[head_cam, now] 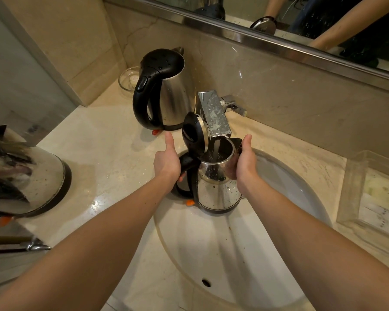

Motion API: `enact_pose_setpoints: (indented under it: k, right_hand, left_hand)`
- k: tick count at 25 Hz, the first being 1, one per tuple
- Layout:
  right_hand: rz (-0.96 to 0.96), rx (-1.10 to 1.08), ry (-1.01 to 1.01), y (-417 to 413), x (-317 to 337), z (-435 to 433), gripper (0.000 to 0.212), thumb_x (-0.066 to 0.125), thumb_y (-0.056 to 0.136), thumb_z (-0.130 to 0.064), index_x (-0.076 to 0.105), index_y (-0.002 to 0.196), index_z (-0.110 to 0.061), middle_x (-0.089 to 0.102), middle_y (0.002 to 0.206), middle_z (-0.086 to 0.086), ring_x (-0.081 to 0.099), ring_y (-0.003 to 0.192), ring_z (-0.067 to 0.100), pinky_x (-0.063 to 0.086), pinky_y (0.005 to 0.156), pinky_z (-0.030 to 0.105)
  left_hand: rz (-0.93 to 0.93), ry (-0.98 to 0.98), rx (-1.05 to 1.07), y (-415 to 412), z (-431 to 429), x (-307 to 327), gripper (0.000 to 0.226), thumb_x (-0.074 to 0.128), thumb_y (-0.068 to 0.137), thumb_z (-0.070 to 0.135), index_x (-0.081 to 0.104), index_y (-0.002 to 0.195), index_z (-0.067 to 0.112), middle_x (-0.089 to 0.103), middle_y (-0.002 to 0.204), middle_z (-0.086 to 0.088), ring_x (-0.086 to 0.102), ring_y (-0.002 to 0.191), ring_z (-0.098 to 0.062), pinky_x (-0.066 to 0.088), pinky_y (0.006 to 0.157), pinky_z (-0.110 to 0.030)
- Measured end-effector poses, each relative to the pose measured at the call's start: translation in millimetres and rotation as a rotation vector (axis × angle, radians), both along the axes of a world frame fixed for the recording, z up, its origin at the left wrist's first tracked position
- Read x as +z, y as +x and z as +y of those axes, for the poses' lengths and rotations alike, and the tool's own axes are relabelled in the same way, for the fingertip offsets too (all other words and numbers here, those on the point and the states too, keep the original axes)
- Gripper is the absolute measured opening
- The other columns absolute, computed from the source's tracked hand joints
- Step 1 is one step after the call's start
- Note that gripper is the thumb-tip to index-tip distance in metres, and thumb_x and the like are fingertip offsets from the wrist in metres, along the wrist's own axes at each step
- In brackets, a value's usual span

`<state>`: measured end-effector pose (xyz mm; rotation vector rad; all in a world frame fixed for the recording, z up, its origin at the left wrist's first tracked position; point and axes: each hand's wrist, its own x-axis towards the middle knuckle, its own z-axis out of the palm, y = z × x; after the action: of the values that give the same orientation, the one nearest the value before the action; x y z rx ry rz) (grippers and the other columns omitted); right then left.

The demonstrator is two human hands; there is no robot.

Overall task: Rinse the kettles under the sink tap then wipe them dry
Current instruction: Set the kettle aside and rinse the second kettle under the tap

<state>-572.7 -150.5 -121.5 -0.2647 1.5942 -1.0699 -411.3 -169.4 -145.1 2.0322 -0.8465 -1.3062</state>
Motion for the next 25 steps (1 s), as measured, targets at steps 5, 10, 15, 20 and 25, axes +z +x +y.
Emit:
enact_pose_setpoints:
  k: [5,10,15,20,25]
  right_hand:
    - [0.003,0.001,0.013,0.4,-1.2,1.3,0.066,0.027,0.096,-0.072,0.068,0.113,-0.023,0.071,0.083,-0.005,0.065,0.077,0.012,0.05,0.058,0.025]
    - [-0.039,-0.021,0.006,-1.0,-4.2,0.6,0.059,0.028,0.094,-0.073,0.063,0.102,-0.026,0.066,0.073,-0.009,0.059,0.069,0.01,0.047,0.052,0.024]
    - [-0.029,-0.014,0.016,-3.1,-10.7,-0.3,0.07,0.03,0.092,-0.075,0.068,0.119,-0.022,0.072,0.107,-0.001,0.065,0.102,0.019,0.05,0.078,0.032]
    - [-0.016,-0.007,0.02,-2.4,-11.0,-2.6,0.073,0.031,0.091,-0.077,0.063,0.129,-0.023,0.072,0.105,-0.001,0.066,0.097,0.017,0.048,0.069,0.029]
    - [-0.029,-0.013,-0.002,-2.1,-15.7,-6.0,0.063,0.033,0.091,-0.076,0.066,0.112,-0.025,0.069,0.094,-0.005,0.064,0.108,0.021,0.05,0.096,0.037]
  left_hand:
    - [-0.002,-0.022,-0.002,0.7,1.9,0.3,0.079,0.014,0.095,0.078,0.048,0.082,0.008,0.052,0.077,-0.016,0.054,0.057,-0.023,0.041,0.032,-0.017]
    - [-0.011,-0.022,-0.001,-2.9,2.1,1.8,0.075,0.015,0.097,0.075,0.047,0.081,0.009,0.055,0.084,-0.016,0.055,0.064,-0.021,0.038,0.031,-0.014]
    - [-0.015,-0.023,0.0,-3.4,-0.5,-3.3,0.083,0.014,0.095,0.078,0.056,0.092,0.007,0.058,0.087,-0.014,0.059,0.07,-0.023,0.046,0.046,-0.026]
    - [-0.01,-0.032,0.009,-2.3,-0.1,-3.5,0.094,0.014,0.095,0.077,0.064,0.111,-0.001,0.057,0.086,-0.016,0.057,0.066,-0.022,0.041,0.035,-0.017]
    - [-0.007,-0.017,0.009,-0.9,0.8,-3.5,0.082,0.015,0.095,0.077,0.054,0.096,0.005,0.057,0.086,-0.016,0.056,0.065,-0.022,0.038,0.032,-0.014]
